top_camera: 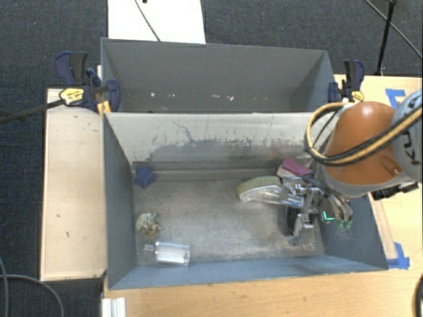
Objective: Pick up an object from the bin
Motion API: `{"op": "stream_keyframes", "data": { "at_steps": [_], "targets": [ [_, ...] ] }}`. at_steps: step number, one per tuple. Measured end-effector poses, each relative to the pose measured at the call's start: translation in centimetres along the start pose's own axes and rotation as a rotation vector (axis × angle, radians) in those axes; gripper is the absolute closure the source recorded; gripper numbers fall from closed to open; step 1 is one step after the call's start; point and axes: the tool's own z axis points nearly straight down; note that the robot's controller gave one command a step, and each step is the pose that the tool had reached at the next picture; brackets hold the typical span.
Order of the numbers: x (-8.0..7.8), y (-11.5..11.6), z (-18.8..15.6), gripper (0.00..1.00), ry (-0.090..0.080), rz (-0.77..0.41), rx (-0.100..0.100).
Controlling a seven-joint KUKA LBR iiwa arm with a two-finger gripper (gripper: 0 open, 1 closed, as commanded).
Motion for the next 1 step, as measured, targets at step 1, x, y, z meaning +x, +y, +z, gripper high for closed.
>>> {"op": "stream_keyframes", "data": {
  "at_steps": [1],
  "targets": [
    [-4.04, -7.46, 6.25, 0.00, -0.006, -0.063, -0.001]
  ]
}}
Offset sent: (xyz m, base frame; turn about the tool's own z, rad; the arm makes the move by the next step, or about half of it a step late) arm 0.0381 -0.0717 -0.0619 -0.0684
